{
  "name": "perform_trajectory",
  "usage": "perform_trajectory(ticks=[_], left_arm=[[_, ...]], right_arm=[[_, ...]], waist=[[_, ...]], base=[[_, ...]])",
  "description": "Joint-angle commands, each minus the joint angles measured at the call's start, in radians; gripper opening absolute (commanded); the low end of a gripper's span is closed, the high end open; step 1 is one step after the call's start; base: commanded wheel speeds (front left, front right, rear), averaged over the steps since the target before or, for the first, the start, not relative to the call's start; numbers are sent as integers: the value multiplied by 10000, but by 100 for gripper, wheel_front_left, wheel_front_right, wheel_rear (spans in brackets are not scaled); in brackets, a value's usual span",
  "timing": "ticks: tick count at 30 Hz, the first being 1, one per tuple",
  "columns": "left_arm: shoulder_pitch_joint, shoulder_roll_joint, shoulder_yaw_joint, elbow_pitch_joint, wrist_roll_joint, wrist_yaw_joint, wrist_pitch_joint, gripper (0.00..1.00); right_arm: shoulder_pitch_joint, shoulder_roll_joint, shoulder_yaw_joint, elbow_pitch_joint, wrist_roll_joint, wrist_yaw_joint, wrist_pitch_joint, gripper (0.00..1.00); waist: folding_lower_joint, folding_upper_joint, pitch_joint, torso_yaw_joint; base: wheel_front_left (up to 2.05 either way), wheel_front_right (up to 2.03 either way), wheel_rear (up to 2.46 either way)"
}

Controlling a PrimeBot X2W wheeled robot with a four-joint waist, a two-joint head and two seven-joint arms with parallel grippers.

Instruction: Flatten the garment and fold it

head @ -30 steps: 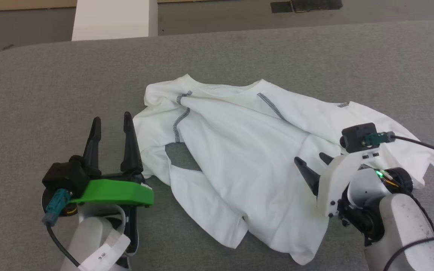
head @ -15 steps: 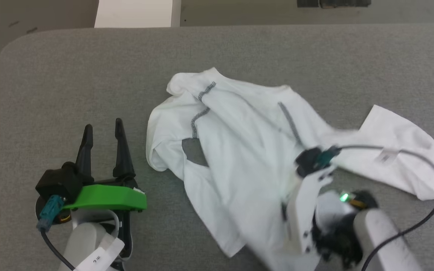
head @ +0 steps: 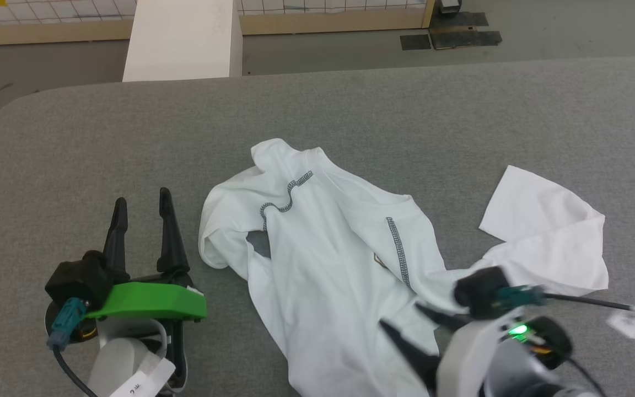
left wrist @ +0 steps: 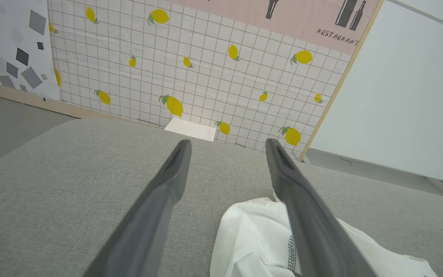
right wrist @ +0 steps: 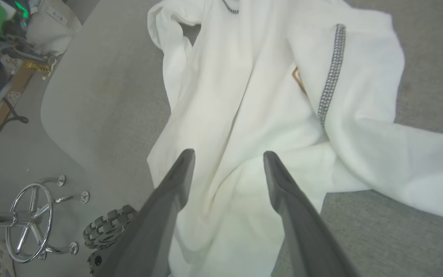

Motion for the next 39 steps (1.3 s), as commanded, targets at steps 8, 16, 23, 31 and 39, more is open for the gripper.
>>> perform_trajectory(ticks=[8,16,23,31,39], left_arm=[[45,-25,-185,-85,48,-44,-45,100],[-201,-25,-306,-224,56,-64,-45,100],[-397,-25,-446,-312,-14,-41,-45,100],[-584,-26,-548,-299,-89,-30,-45,100],[-710,-26,-783,-331,-220,50,-45,100]], right_arm=[[-1020,-623,-2183,826,-1013,-11,-2533,100],[-2859,-1240,-1938,3448,-588,-11,-2618,100],[-4332,-1529,-1033,5543,-93,-11,-2086,100],[-5265,-2311,38,6671,-111,-11,-300,0],[-6920,-3298,-361,6398,-929,-11,-746,0]], waist=[[0,0,224,139],[0,0,641,420],[0,0,1096,764],[0,0,1349,1048],[0,0,1529,1380]], base=[[0,0,0],[0,0,0],[0,0,0],[0,0,0],[0,0,0]])
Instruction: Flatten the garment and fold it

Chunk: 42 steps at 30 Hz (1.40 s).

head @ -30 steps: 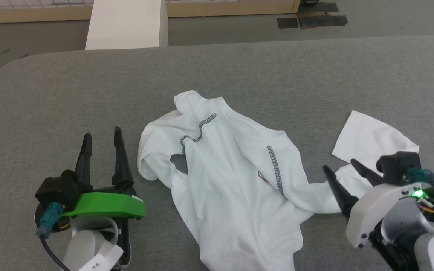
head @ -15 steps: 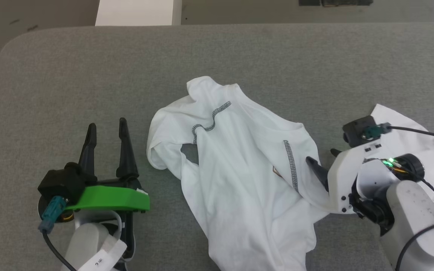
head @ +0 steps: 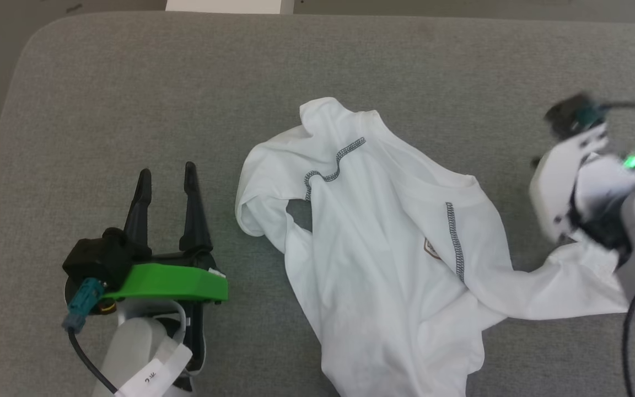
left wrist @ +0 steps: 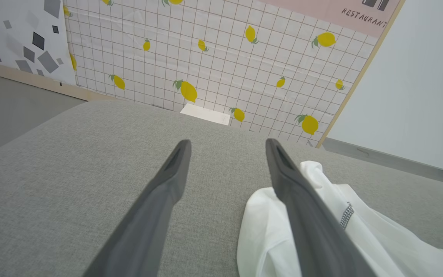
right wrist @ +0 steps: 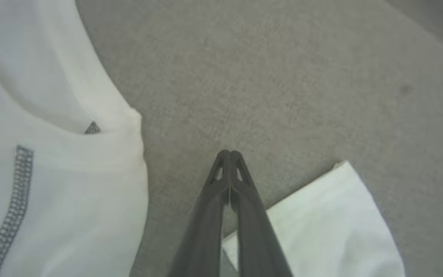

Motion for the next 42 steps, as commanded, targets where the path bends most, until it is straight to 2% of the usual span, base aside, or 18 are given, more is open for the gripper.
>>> perform_trajectory(ticks=[1,5,11,12,13,14,18,24,28,31,36,42], left_arm=[[-227,-16,-58,-22,-63,40,-45,100],[-374,-16,-206,-47,-191,88,-45,100],[-473,-16,-364,-100,-326,166,-45,100],[-463,-16,-362,-110,-329,178,-45,100],[-446,-16,-347,-113,-324,189,-45,100],[-427,-16,-332,-112,-311,194,-45,100],[-323,-16,-267,-99,-223,167,-45,100],[-141,-16,-165,-8,-49,65,-45,100],[14,-16,-82,75,35,2,-45,100],[72,-16,-66,114,62,-46,-45,100],[4,-16,-104,130,100,-92,-45,100],[-157,-16,-102,130,117,-158,-45,100]], right_arm=[[-586,-99,-198,71,-296,-17,-269,0],[-1724,-76,-623,679,-891,-17,-846,0],[-2256,341,-572,1341,-702,-17,-1335,0],[-2158,389,-523,1362,-610,-17,-1448,22],[-2009,416,-467,1366,-503,-17,-1533,63],[-1870,435,-442,1337,-406,-17,-1624,100],[-1047,525,-482,883,2,-17,-2270,100],[898,807,-680,-727,674,-17,-3072,100],[2494,1250,-1014,-1922,935,-17,-3272,100],[3285,1689,-1367,-2354,937,-17,-3362,100],[3603,2215,-1726,-2171,551,-17,-3345,100],[2866,2458,-1838,-1202,-98,-17,-2812,100]], waist=[[0,0,144,152],[0,0,397,418],[0,0,530,709],[0,0,515,709],[0,0,479,686],[0,0,437,652],[0,0,195,377],[0,0,-226,-123],[0,0,-436,-427],[0,0,-477,-543],[0,0,-350,-552],[0,0,39,-323]], base=[[0,0,0],[0,0,0],[0,0,0],[0,0,0],[0,0,0],[0,0,0],[0,0,0],[0,0,0],[0,0,0],[0,0,0],[0,0,0],[0,0,0]])
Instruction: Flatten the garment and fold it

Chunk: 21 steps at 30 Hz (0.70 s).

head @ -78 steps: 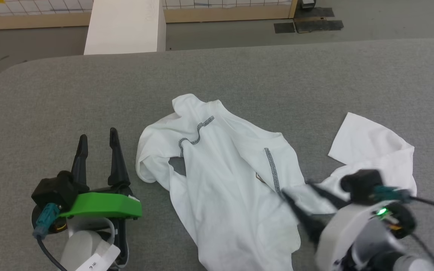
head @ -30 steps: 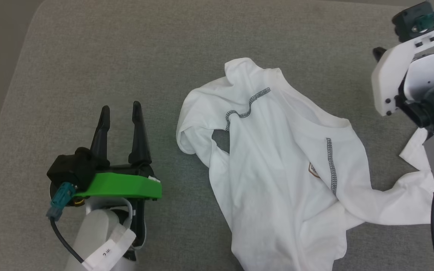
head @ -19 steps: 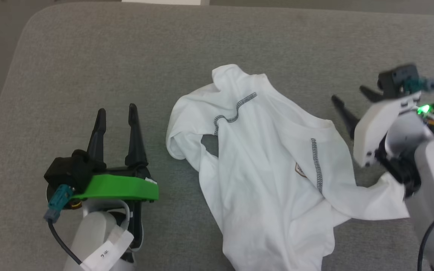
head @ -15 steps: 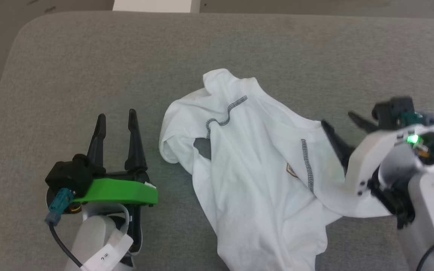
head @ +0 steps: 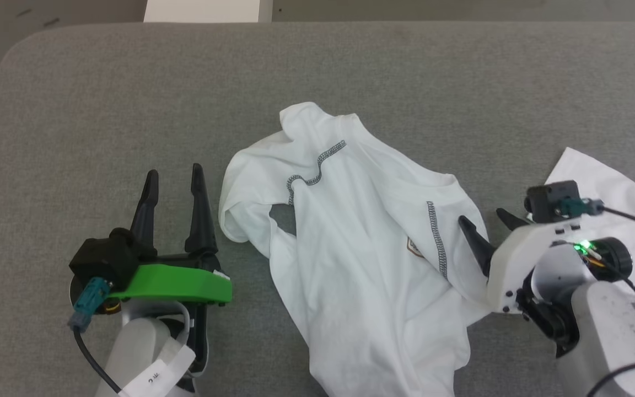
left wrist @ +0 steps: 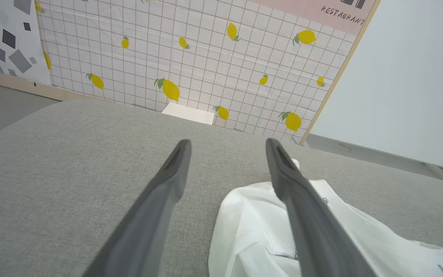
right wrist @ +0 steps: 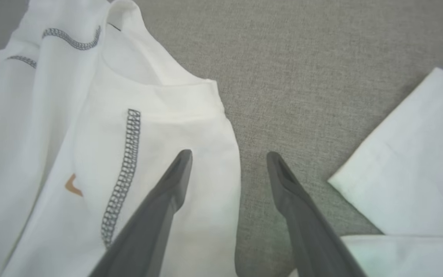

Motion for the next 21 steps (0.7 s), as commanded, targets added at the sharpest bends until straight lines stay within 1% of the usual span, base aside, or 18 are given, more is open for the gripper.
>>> perform_trajectory(ticks=[1,4,7,8,9,10,11,15,18,21], left_arm=[[-138,-9,15,-10,72,-18,-45,100],[-158,-9,5,-32,53,19,-45,100],[-191,-9,-18,-23,24,34,-45,100],[-197,-9,-24,-19,14,39,-45,100],[-202,-9,-32,-13,2,50,-45,100],[-205,-9,-41,-10,-12,58,-45,100],[-209,-9,-53,-5,-26,63,-45,100],[-252,-9,-155,33,-98,71,-45,100],[-356,-9,-315,34,-188,77,-45,100],[-427,-9,-414,15,-284,117,-45,100]], right_arm=[[-364,30,-28,231,-239,-15,226,100],[-738,7,166,756,-454,-15,1124,100],[-906,-301,684,1130,-513,-15,2617,100],[-925,-426,842,1164,-500,-15,3042,70],[-943,-588,1014,1136,-481,-15,3491,29],[-967,-721,1127,1053,-455,-15,3753,11],[-1026,-889,1206,904,-447,-15,3934,0],[-1376,-1589,1215,469,-527,-15,4255,0],[-2010,-2222,1018,250,-842,-15,4026,0],[-2806,-2615,804,296,-1180,-15,3683,0]], waist=[[0,-1,240,190],[0,-1,400,291],[0,-1,481,390],[0,-1,485,411],[0,-1,485,434],[0,-1,481,454],[0,-1,473,478],[0,-1,458,624],[0,-1,544,847],[0,-1,694,1076]], base=[[0,0,0],[0,0,0],[0,0,0],[0,0,0],[0,0,0],[0,0,0],[0,0,0],[0,0,0],[0,0,0],[0,0,0]])
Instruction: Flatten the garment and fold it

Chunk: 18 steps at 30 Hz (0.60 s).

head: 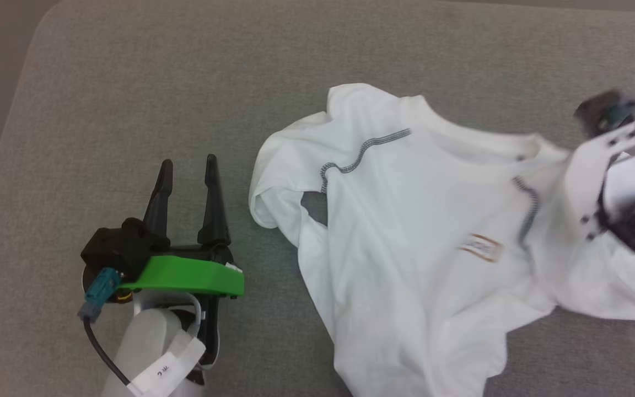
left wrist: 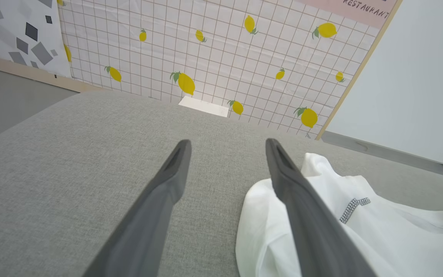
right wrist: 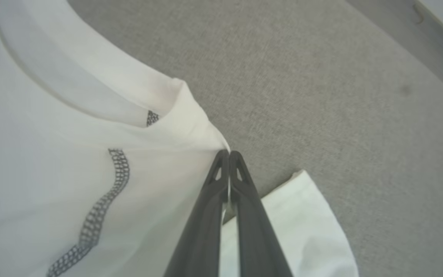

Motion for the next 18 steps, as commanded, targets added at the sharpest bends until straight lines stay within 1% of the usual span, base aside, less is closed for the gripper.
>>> perform_trajectory(ticks=[1,3,7,10,12,13,18], left_arm=[[-168,-9,-42,-23,-105,66,-45,100],[-213,-9,-124,-42,-155,86,-45,100],[-338,-9,-308,-115,-293,181,-45,100],[-422,-9,-381,-148,-356,228,-45,100],[-442,-9,-394,-170,-371,256,-45,100],[-417,-9,-363,-171,-364,295,-45,100],[-299,-9,-233,-51,-248,296,-45,100]], right_arm=[[-619,-188,-73,111,-308,-19,-295,0],[-1322,-343,-215,359,-693,-19,-757,0],[-2612,-376,-338,1228,-1242,-19,-1804,0],[-3334,-238,-202,1998,-1414,-19,-2492,0],[-3683,-15,-110,2464,-1459,-19,-2949,0],[-3854,440,-265,3164,-1312,-19,-3450,100],[-3400,908,-624,3580,-752,-19,-4157,100]], waist=[[0,-1,235,277],[0,-1,401,463],[0,-1,732,855],[0,-1,914,1028],[0,-1,972,1073],[0,-1,940,1035],[0,-1,556,697]], base=[[0,0,0],[0,0,0],[0,0,0],[0,0,0],[0,0,0],[0,0,0],[0,0,0]])
